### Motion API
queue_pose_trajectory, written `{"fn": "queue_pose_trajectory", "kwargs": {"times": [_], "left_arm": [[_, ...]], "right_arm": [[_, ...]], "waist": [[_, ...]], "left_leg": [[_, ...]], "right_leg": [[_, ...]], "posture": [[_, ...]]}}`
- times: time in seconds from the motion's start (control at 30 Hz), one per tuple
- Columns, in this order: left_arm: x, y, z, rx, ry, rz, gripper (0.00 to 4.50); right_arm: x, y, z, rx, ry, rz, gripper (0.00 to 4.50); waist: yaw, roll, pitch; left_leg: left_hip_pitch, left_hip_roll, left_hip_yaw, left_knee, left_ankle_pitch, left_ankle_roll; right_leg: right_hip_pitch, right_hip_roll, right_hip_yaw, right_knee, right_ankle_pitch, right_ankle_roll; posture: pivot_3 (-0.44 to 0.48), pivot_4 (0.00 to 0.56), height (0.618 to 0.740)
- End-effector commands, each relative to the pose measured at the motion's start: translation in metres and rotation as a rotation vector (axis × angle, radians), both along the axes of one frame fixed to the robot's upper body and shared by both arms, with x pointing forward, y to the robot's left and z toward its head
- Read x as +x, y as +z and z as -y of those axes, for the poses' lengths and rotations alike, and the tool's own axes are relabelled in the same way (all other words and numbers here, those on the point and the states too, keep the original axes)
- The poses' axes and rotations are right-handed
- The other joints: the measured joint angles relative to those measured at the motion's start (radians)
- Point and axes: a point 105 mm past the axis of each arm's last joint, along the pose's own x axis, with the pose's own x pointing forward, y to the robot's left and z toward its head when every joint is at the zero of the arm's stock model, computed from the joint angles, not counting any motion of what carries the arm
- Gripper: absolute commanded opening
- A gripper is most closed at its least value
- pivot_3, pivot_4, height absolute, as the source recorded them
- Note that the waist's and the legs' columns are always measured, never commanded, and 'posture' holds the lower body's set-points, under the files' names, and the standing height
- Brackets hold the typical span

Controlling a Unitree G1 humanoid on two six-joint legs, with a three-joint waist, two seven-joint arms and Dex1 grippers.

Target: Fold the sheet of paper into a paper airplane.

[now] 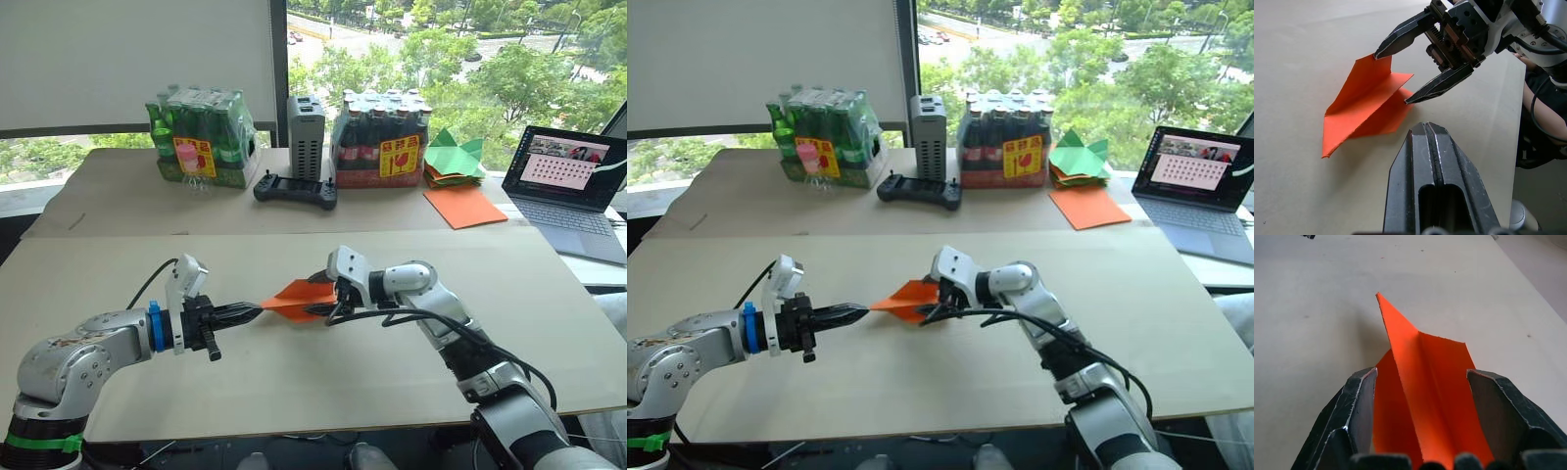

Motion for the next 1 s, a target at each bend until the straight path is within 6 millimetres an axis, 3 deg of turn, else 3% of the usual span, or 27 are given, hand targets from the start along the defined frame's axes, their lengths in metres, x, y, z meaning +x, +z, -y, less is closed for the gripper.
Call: {"fn": "queue_pose_trajectory", "kwargs": {"times": [0.03,0.37,0.53,0.8,1.0], "left_arm": [[-0.004,0.008,0.004,-0.014,-0.014,0.04,0.0],[-0.004,0.008,0.004,-0.027,0.008,0.044,0.0],[-0.006,0.007,0.001,-0.026,0.022,0.037,0.0],[-0.005,0.007,0.002,-0.024,0.022,0.037,0.0],[-0.003,0.007,0.002,-0.023,0.026,0.039,0.0]], "right_arm": [[0.003,0.016,-0.007,0.015,0.042,0.047,3.23],[0.013,0.018,-0.013,-0.002,0.084,0.092,3.23],[0.005,0.043,-0.016,0.109,0.141,0.069,3.23],[0.013,0.046,-0.017,0.125,0.106,0.057,3.23],[0.022,0.03,-0.016,0.03,0.094,0.09,3.23]], "waist": [[-0.001,0.0,0.0],[0.0,0.0,0.0],[-0.004,0.0,0.0],[-0.002,0.0,0.0],[-0.002,0.0,0.0]], "left_leg": [[0.0,0.0,0.0,0.0,0.0,0.0],[0.0,0.0,0.0,0.0,0.0,0.0],[0.0,0.0,0.0,0.0,0.0,0.0],[0.0,0.0,0.0,0.0,0.0,0.0],[0.0,0.0,0.0,0.0,0.0,0.0]], "right_leg": [[0.0,0.0,0.0,0.0,0.0,0.0],[0.0,0.0,0.0,0.0,0.0,0.0],[-0.001,0.0,0.0,0.001,0.0,0.0],[-0.001,0.0,0.0,0.001,0.0,0.0],[-0.001,0.0,0.0,0.001,0.0,0.0]], "posture": [[0.0,0.15,0.74],[0.0,0.15,0.74],[0.0,0.15,0.74],[0.0,0.15,0.74],[0.0,0.15,0.74]]}}
